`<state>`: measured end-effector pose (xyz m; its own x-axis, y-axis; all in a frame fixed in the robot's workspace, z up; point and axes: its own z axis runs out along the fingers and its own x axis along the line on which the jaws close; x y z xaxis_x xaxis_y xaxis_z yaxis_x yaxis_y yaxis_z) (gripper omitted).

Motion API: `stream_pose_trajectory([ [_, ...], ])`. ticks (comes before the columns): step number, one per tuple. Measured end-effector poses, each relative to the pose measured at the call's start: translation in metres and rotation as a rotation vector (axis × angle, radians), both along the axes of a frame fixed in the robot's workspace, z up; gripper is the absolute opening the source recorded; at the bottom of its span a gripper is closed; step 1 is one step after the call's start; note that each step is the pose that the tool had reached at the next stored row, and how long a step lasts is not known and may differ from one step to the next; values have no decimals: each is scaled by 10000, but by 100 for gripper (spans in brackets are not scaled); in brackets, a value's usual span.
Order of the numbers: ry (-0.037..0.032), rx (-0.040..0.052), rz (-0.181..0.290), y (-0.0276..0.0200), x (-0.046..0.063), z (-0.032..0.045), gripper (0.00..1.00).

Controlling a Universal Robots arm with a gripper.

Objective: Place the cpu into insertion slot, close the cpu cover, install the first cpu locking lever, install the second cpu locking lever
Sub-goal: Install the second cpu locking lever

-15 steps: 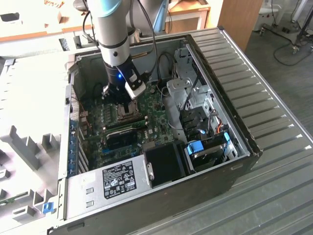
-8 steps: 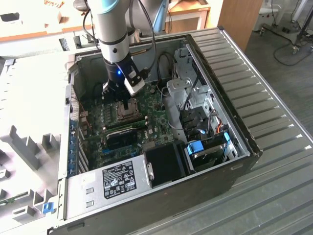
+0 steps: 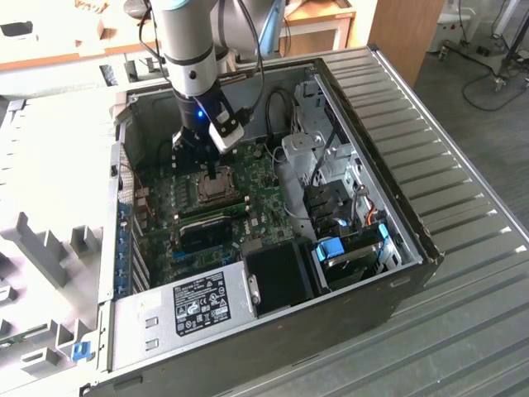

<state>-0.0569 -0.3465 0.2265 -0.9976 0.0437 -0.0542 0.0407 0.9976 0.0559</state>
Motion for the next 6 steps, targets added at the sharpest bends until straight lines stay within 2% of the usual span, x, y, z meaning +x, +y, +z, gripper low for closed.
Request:
stream_pose_trajectory([
  [6, 0, -1, 0, 0, 0, 8, 11],
])
